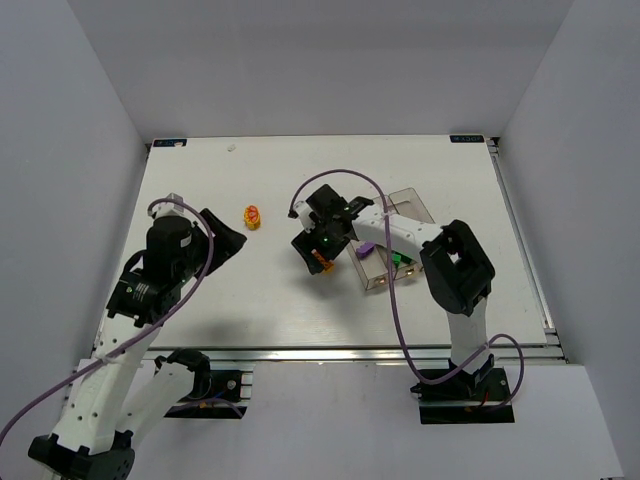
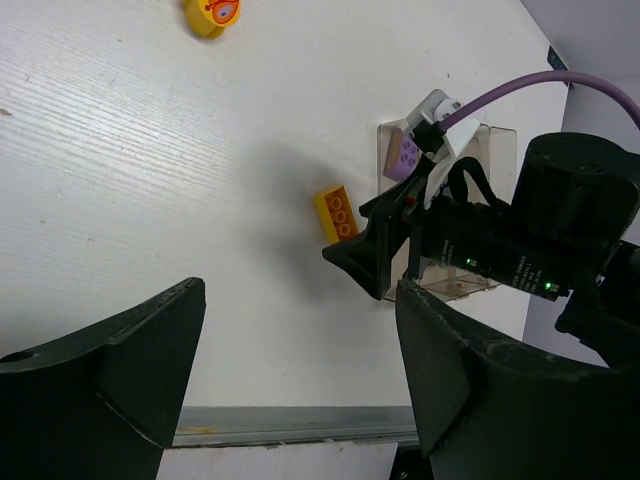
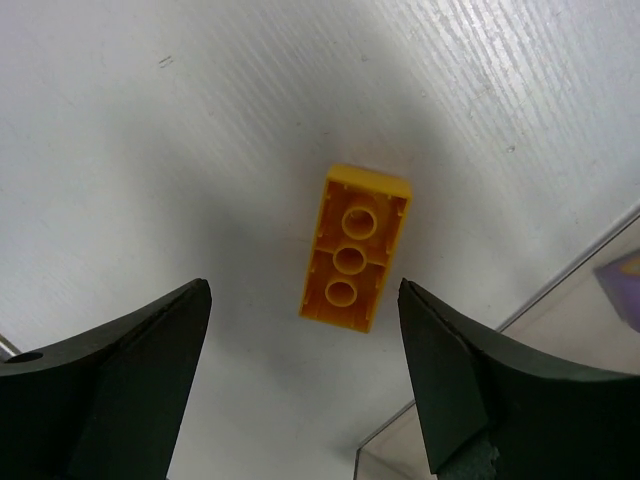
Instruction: Sort the legos into containers by color
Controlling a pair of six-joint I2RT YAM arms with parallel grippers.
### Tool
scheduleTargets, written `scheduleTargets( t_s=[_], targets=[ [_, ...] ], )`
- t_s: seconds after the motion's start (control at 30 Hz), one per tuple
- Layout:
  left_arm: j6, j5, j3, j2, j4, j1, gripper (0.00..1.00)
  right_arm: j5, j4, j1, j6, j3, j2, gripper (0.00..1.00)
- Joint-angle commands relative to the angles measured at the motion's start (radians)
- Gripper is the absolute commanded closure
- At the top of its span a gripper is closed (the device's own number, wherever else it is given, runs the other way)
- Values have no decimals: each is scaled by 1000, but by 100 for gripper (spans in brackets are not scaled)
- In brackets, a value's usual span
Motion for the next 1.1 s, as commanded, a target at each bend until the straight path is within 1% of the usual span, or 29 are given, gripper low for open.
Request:
scheduleTargets(
  t_s=[0.0, 0.13, 0.3, 0.4, 0.43, 0.5, 0.53, 0.63, 0.7, 0.73, 0.8, 0.83, 0.9, 0.97, 1.0, 1.07],
  targets=[
    [-31, -46, -13, -27, -47, 2, 14, 66, 37, 15, 52, 43, 22, 19],
    [-41, -40, -30, -33, -41, 2, 14, 150, 48, 22, 56, 43, 62, 22],
    [-44, -26, -45, -20, -21, 2, 14, 155, 62, 16, 50, 38, 87, 29],
    [-42, -23, -45, -3, -10, 2, 14, 152, 63, 19, 44, 40, 93, 41],
    [-41, -19, -47, 3, -2, 2, 14, 141, 63, 17, 40, 43, 90, 53],
    [-42, -3, -59, 13, 15, 2, 14, 135, 63, 19, 21, 42, 72, 69],
    [-44, 3, -76, 17, 36, 2, 14, 132, 63, 19, 0, 38, 60, 81],
    [-53, 20, -120, 26, 82, 2, 14, 124, 65, 11, -42, 28, -35, 100],
    [-50, 23, -136, 39, 117, 2, 14, 126, 70, -7, -72, 26, -91, 100],
    [-50, 21, -148, 46, 130, 2, 14, 119, 77, -18, -89, 28, -149, 100],
    [-30, 20, -151, 98, 165, 2, 14, 98, 82, -70, -129, 41, -198, 100],
    [-12, 24, -151, 138, 179, 2, 13, 80, 68, -128, -143, 48, -235, 100],
    [2, 32, -148, 180, 208, 2, 13, 69, 35, -173, -151, 81, -250, 100],
    [30, 46, -136, 244, 243, 2, 13, 66, -59, -237, -158, 106, -237, 100],
    [37, 47, -130, 264, 257, 2, 13, 63, -93, -304, -155, 130, -226, 100],
    [62, 50, -117, 301, 269, 2, 13, 32, -177, -354, -155, 140, -201, 100]
  ],
)
